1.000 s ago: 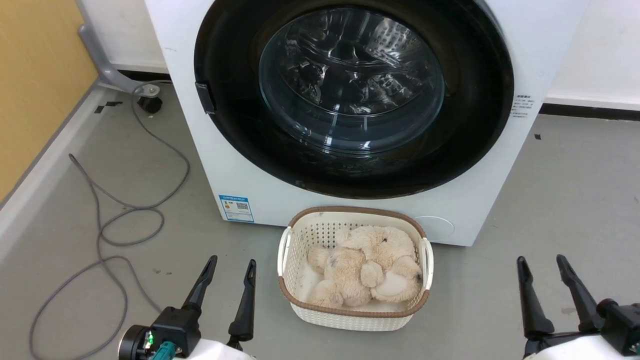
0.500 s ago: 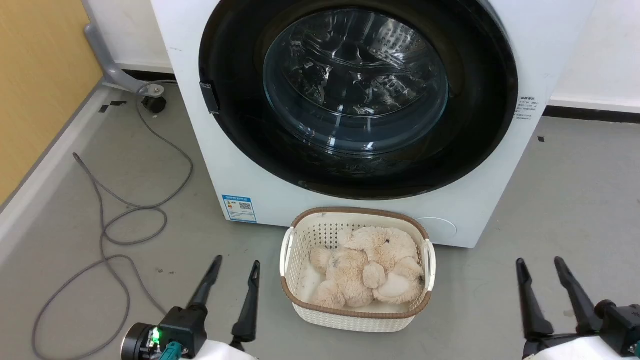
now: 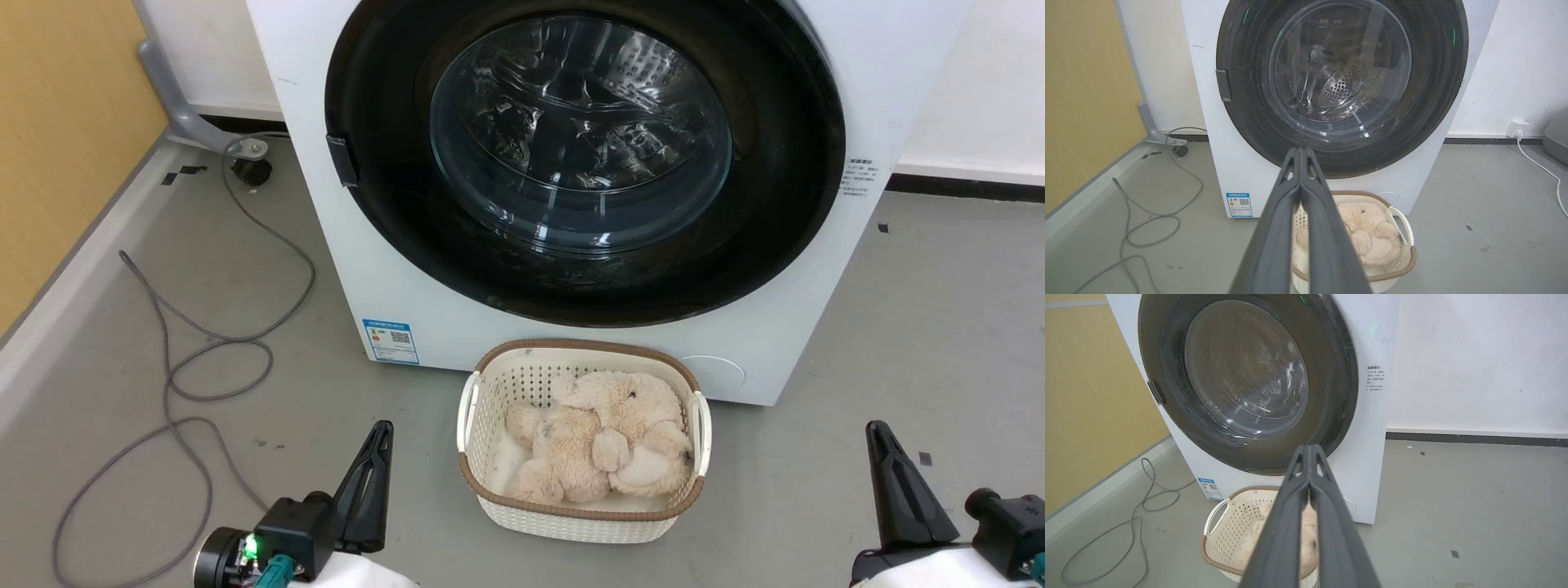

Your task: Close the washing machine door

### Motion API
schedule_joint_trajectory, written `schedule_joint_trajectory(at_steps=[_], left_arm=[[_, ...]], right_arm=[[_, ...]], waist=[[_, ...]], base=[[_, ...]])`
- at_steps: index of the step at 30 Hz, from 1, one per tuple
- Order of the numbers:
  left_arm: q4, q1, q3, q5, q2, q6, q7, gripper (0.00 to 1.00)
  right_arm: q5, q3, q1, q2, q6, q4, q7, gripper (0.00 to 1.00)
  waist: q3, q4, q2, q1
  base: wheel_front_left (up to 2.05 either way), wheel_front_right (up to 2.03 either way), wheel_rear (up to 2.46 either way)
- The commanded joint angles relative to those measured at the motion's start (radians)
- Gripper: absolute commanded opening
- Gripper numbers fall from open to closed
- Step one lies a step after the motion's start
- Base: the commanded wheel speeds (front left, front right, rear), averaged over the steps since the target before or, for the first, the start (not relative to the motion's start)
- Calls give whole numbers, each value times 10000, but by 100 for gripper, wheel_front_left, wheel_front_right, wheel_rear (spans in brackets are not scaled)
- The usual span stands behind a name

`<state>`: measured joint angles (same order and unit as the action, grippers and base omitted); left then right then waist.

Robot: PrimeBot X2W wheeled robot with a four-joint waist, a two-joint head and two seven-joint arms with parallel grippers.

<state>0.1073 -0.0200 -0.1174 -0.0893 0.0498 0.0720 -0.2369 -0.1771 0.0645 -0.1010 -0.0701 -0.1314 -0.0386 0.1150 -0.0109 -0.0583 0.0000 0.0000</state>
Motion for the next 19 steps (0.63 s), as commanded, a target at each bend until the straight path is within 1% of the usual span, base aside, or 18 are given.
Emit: schedule_joint_trajectory(at_steps=[1,19], left_arm=[[-54,19,45,82,1,-58,59,0],[-216,48,225,211,1,-163,427,0]], right_arm=[[108,-21,86,19,1,36,-30,0],[373,-121,233,48,2,92,-209,0]], waist=[[1,5,0,0],[18,97,0,0]], base=[[0,0,0],[0,0,0]])
